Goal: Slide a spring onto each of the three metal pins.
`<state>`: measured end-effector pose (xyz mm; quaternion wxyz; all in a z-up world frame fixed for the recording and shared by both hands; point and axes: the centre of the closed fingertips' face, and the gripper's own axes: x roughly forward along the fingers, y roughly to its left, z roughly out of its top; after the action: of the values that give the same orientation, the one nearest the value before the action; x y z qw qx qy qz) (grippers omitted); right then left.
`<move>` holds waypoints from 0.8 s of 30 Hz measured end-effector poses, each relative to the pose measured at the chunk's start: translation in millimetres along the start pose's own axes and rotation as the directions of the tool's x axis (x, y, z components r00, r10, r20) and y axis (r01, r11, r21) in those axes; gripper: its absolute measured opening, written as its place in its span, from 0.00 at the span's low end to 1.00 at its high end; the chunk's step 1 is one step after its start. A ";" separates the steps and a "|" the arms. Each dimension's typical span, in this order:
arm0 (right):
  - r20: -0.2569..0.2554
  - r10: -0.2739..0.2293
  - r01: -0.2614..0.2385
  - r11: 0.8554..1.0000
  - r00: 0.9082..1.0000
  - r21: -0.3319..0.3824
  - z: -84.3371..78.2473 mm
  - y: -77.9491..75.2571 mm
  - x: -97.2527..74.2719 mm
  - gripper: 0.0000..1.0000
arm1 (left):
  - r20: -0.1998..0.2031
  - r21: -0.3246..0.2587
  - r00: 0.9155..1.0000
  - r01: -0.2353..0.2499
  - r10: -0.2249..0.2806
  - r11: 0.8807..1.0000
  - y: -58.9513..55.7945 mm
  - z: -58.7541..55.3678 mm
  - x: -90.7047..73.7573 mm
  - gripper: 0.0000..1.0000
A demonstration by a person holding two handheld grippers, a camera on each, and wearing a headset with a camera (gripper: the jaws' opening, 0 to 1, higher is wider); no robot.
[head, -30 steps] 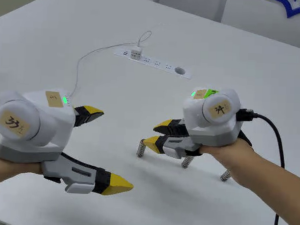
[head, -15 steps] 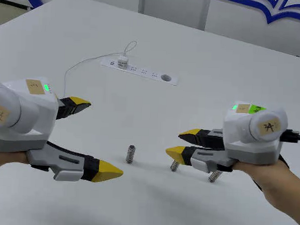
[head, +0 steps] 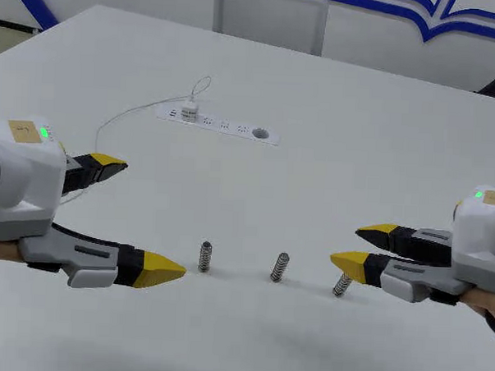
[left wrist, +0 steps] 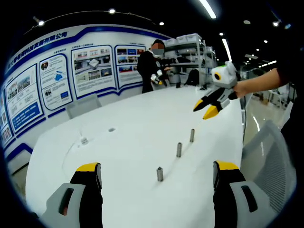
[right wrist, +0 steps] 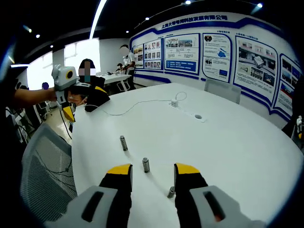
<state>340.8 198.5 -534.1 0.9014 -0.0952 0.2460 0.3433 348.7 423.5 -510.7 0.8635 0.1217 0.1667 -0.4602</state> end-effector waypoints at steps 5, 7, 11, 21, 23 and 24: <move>-0.012 -0.045 0.045 0.999 0.999 0.018 -15.1 -12.4 -19.9 0.37 | -0.005 -0.003 1.000 -0.007 0.007 1.000 -0.3 -1.9 -1.8 1.00; -0.015 -0.057 0.058 0.998 0.998 0.028 -20.5 -14.5 -27.4 0.38 | -0.004 -0.004 1.000 -0.013 0.013 1.000 0.1 -2.3 -2.9 1.00; -0.018 -0.071 0.072 0.997 0.997 0.036 -27.4 -15.2 -37.6 0.42 | -0.003 -0.012 1.000 -0.020 0.020 1.000 0.4 -2.3 -4.3 1.00; -0.038 -0.086 0.087 0.996 0.996 0.029 -39.5 -16.0 -52.1 0.50 | -0.047 0.022 0.999 0.011 -0.010 1.000 -4.9 -9.1 -7.3 1.00; -0.039 -0.092 0.092 0.995 0.995 0.024 -40.9 -17.5 -53.0 0.52 | -0.059 0.032 0.998 0.009 -0.007 0.999 -4.2 -11.4 -8.3 1.00; -0.037 -0.094 0.095 0.995 0.995 0.021 -41.1 -17.8 -53.5 0.53 | -0.067 0.034 0.998 0.006 -0.004 0.999 -3.6 -13.0 -9.0 1.00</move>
<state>302.7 140.6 -542.2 0.9131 -0.1025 0.2613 0.2956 338.7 433.1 -519.2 0.8541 0.1512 0.1879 -0.4607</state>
